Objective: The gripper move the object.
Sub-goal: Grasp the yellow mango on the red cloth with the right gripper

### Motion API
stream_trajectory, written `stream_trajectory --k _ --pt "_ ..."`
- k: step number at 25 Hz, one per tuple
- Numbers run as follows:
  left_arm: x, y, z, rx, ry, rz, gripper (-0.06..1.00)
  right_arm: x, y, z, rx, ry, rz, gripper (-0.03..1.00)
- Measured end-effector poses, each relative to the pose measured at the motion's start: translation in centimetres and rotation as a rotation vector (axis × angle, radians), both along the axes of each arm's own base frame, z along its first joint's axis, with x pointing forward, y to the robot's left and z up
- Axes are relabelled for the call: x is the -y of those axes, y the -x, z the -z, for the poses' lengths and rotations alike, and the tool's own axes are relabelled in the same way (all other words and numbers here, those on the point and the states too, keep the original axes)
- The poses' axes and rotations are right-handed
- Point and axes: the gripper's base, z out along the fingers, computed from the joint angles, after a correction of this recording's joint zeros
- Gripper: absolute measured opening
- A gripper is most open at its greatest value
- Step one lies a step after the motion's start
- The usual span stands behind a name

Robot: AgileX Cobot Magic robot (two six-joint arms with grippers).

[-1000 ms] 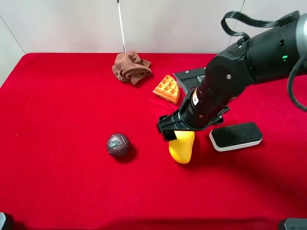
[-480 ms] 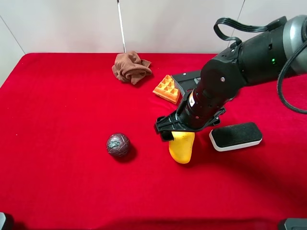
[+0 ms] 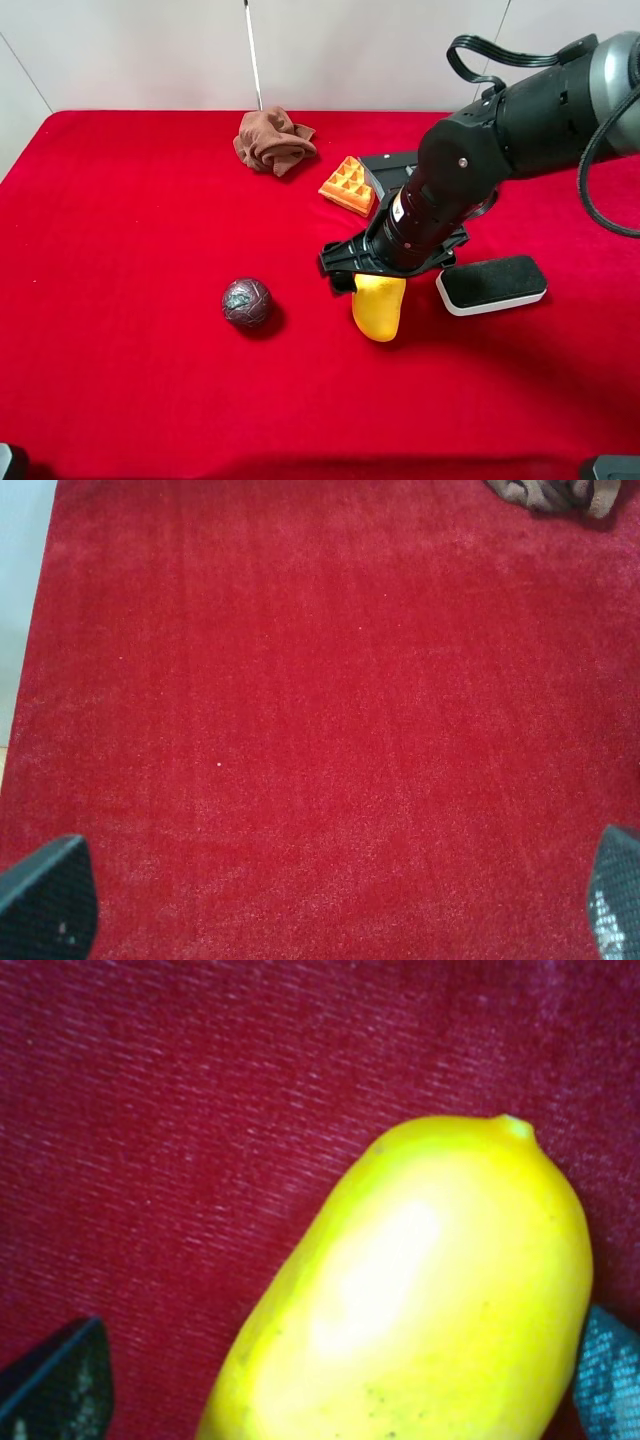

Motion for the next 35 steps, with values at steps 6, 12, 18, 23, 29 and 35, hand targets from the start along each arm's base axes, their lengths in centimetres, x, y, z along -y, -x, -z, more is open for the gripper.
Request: stream_trajectory --k 6,12,18,23,29,35 --pt "0.0 0.0 0.0 0.000 0.000 0.000 0.98 0.0 0.1 0.0 -0.009 -0.001 0.007 0.69" --pt "0.0 0.0 0.0 0.000 0.000 0.000 0.98 0.1 0.1 0.1 -0.010 0.008 0.007 0.69" --pt "0.0 0.0 0.0 0.000 0.000 0.000 0.98 0.0 0.0 1.6 -0.042 0.035 0.012 0.69" --pt "0.0 0.0 0.0 0.000 0.000 0.000 0.98 0.0 0.0 1.7 -0.041 0.035 0.012 0.69" --pt "0.0 0.0 0.0 0.000 0.000 0.000 0.98 0.0 -0.1 2.1 -0.037 0.038 0.006 0.69" --pt "0.0 0.0 0.0 0.000 0.000 0.000 0.98 -0.1 -0.2 2.1 -0.028 0.038 0.000 0.69"
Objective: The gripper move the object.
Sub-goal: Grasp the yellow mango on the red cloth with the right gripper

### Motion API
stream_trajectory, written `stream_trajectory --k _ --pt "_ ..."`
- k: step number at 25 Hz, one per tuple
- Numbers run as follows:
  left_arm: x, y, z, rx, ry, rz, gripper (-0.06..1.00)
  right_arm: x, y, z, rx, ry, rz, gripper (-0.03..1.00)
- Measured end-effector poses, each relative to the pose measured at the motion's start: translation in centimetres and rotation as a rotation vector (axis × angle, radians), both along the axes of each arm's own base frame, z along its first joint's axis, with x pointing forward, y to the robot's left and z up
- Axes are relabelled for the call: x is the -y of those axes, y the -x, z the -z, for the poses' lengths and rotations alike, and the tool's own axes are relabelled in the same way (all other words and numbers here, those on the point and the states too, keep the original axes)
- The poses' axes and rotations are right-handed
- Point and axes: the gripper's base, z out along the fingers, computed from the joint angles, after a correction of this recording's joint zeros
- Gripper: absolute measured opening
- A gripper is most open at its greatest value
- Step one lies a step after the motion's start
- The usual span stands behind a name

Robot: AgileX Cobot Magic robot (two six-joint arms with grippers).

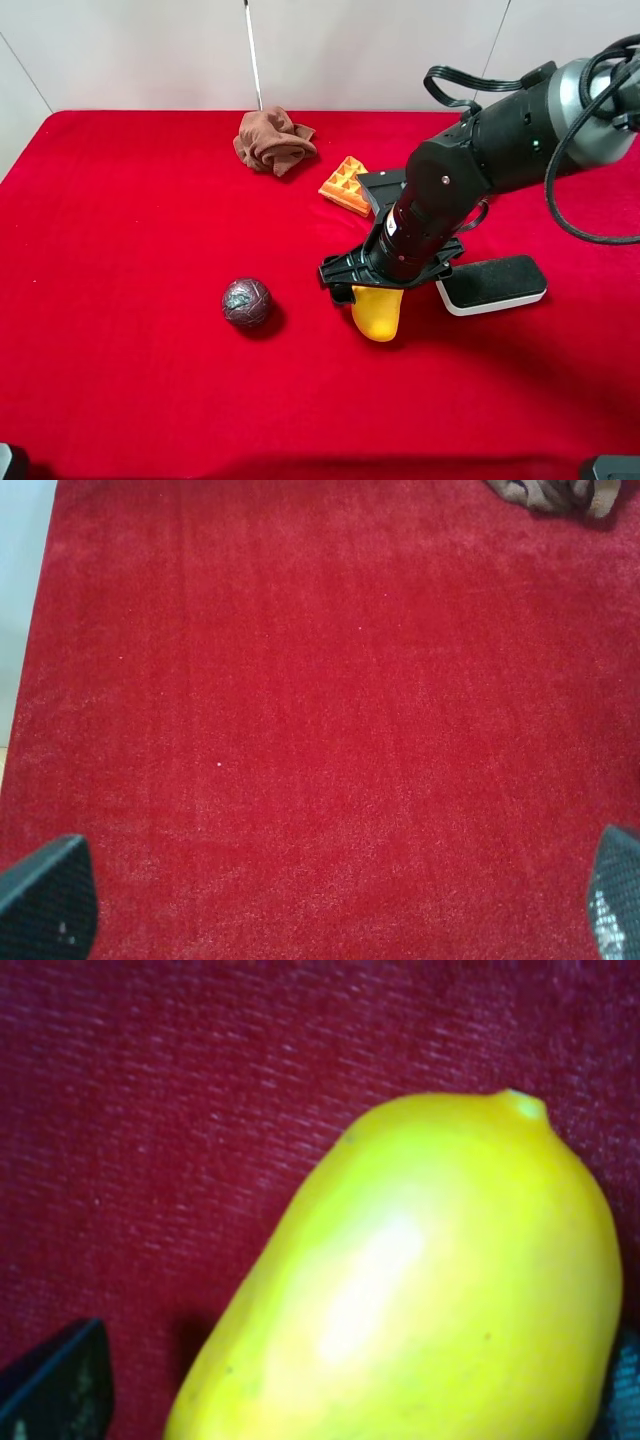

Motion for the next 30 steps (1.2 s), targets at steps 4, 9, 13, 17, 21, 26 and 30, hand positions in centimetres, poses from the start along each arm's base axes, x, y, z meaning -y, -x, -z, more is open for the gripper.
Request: stream_trajectory --k 4,9,13,17,21,26,30 --pt "0.00 0.00 0.00 0.000 0.000 0.000 0.98 0.00 -0.01 0.00 0.001 0.000 -0.001 0.69" --pt "0.00 0.00 0.00 0.000 0.000 0.000 0.98 0.00 -0.01 0.00 0.001 0.000 -0.001 0.69" --pt "0.00 0.00 0.00 0.000 0.000 0.000 0.98 0.00 -0.01 0.00 0.001 0.000 -0.001 0.69" --pt "0.00 0.00 0.00 0.000 0.000 0.000 0.98 0.00 -0.01 0.00 0.001 0.000 -0.001 0.61" --pt "0.00 0.00 0.00 0.000 0.000 0.000 0.98 0.00 -0.01 0.00 0.001 0.000 -0.001 0.56" --pt "0.00 0.00 0.00 0.000 0.000 0.000 0.98 -0.07 -0.09 -0.03 0.010 -0.008 -0.001 0.52" --pt "0.00 0.00 0.00 0.000 0.000 0.000 0.98 -0.12 -0.14 -0.04 0.016 -0.013 -0.001 0.50"
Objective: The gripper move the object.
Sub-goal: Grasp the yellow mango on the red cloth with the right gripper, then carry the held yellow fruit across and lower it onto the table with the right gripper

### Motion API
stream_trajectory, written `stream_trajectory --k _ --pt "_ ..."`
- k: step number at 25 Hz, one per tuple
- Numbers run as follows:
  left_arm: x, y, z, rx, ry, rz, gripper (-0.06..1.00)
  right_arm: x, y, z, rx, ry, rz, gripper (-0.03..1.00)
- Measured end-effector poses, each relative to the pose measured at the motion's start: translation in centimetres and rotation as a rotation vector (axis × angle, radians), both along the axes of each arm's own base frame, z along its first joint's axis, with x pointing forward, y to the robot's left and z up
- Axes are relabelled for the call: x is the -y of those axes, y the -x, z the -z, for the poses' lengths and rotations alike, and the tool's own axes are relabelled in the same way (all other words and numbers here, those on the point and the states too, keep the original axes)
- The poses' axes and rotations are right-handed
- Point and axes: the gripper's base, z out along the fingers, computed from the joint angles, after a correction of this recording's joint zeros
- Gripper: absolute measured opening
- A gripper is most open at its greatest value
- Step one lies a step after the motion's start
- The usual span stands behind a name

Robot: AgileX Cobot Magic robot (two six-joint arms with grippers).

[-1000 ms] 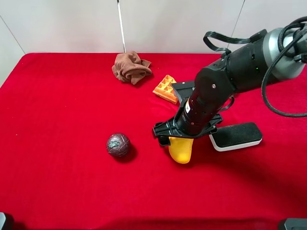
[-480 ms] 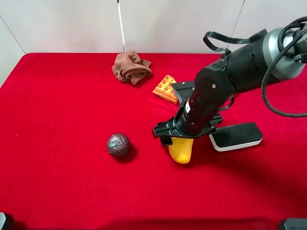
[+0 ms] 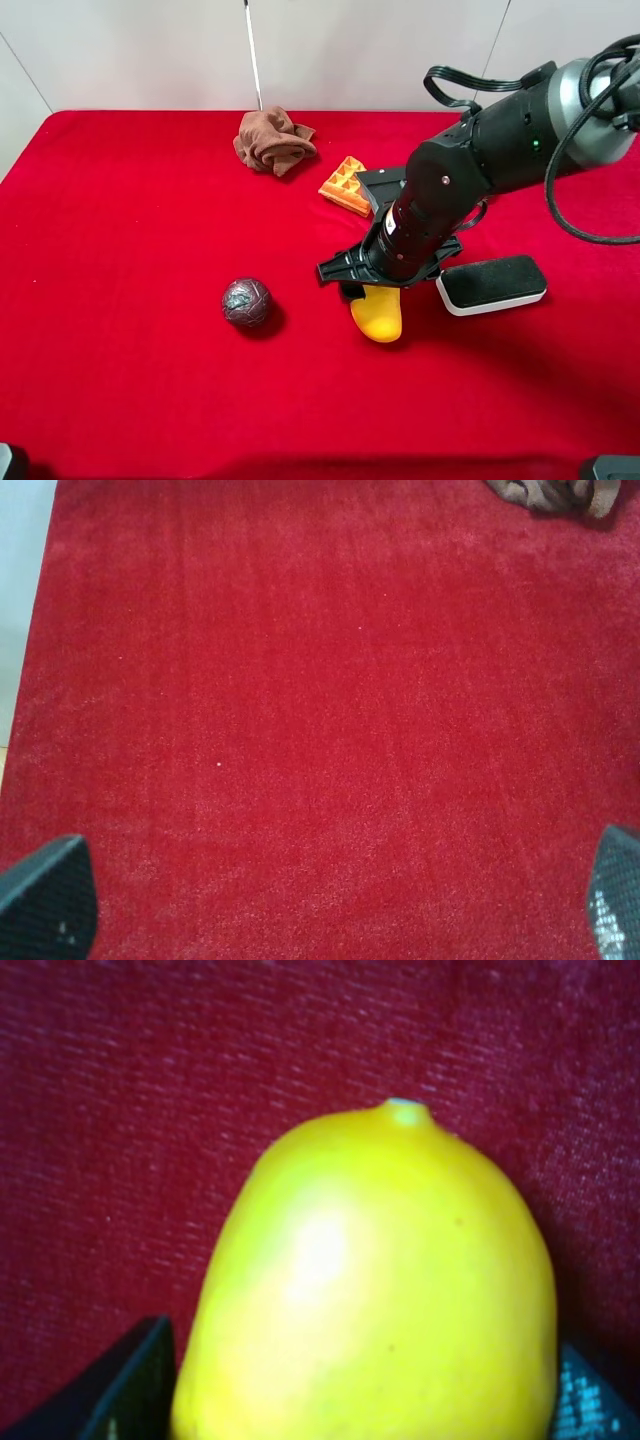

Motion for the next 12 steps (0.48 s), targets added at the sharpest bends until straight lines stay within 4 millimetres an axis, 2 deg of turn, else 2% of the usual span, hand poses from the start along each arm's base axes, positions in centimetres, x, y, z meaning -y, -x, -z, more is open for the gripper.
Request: stream_trajectory --k 12 --pt "0.00 0.00 0.00 0.000 0.000 0.000 0.98 -0.08 -0.09 -0.03 0.011 -0.009 0.000 0.50"
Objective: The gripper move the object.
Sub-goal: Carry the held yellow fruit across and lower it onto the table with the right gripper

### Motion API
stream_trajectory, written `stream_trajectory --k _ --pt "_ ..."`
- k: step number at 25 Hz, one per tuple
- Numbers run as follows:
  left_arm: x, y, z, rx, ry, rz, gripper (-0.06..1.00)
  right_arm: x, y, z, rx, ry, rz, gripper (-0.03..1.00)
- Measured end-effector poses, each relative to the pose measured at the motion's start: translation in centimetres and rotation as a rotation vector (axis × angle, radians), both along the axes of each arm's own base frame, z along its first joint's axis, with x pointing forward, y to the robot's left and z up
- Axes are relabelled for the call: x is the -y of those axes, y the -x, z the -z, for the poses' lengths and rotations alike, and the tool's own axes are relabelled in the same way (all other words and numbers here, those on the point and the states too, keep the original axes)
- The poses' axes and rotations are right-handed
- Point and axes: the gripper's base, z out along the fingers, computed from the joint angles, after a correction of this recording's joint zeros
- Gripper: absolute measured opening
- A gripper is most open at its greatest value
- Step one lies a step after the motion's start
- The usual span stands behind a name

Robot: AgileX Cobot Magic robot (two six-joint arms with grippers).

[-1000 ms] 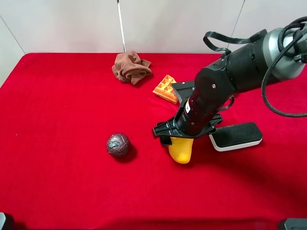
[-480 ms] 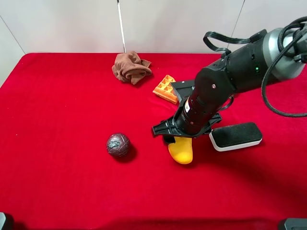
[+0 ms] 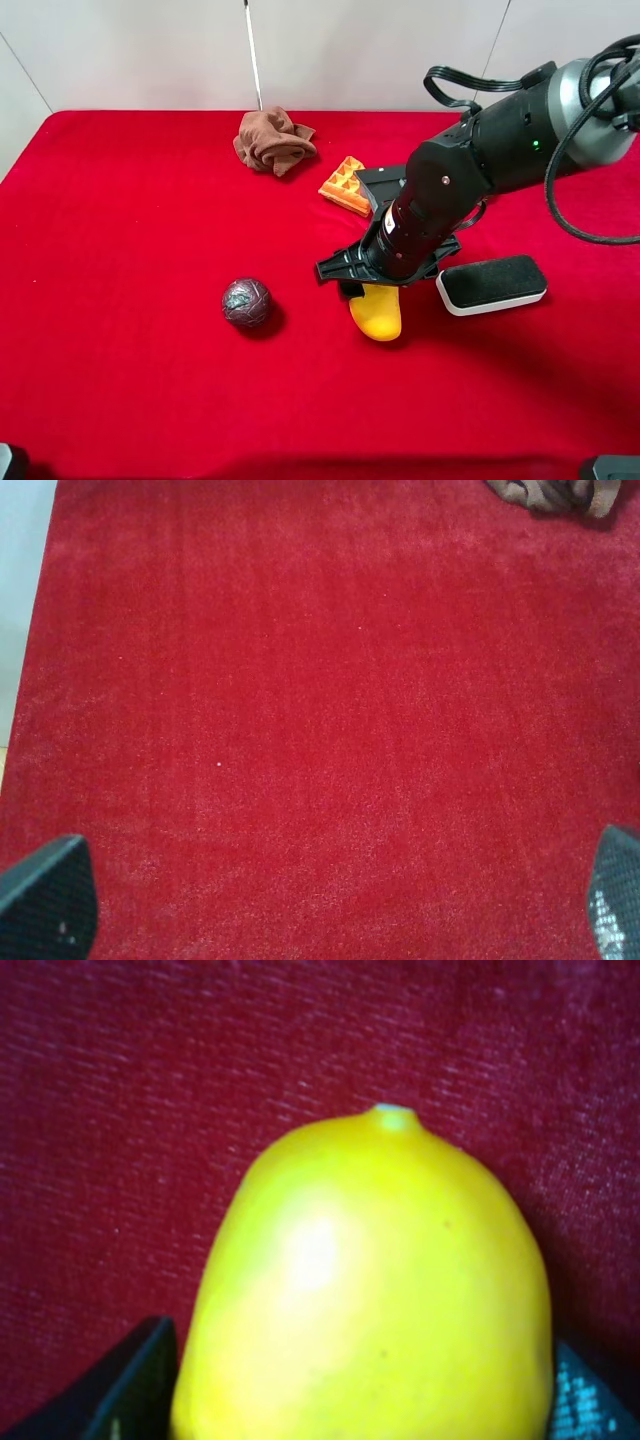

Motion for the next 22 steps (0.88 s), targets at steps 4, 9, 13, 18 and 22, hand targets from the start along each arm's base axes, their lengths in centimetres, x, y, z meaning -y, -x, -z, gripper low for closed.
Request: stream_trajectory --k 4,9,13,18,22 --pt "0.0 0.0 0.0 0.000 0.000 0.000 0.98 0.0 0.0 0.0 0.003 -0.002 0.000 0.50" --pt "0.0 0.0 0.0 0.000 0.000 0.000 0.98 0.0 0.0 0.0 0.006 0.002 -0.008 0.50" --pt "0.0 0.0 0.0 0.000 0.000 0.000 0.98 0.1 0.0 -0.3 0.011 0.008 -0.019 0.50" --pt "0.0 0.0 0.0 0.000 0.000 0.000 0.98 0.2 0.1 -1.2 0.018 0.003 -0.022 0.50" --pt "0.0 0.0 0.0 0.000 0.000 0.000 0.98 0.5 0.3 -2.4 0.029 0.004 -0.033 0.49"
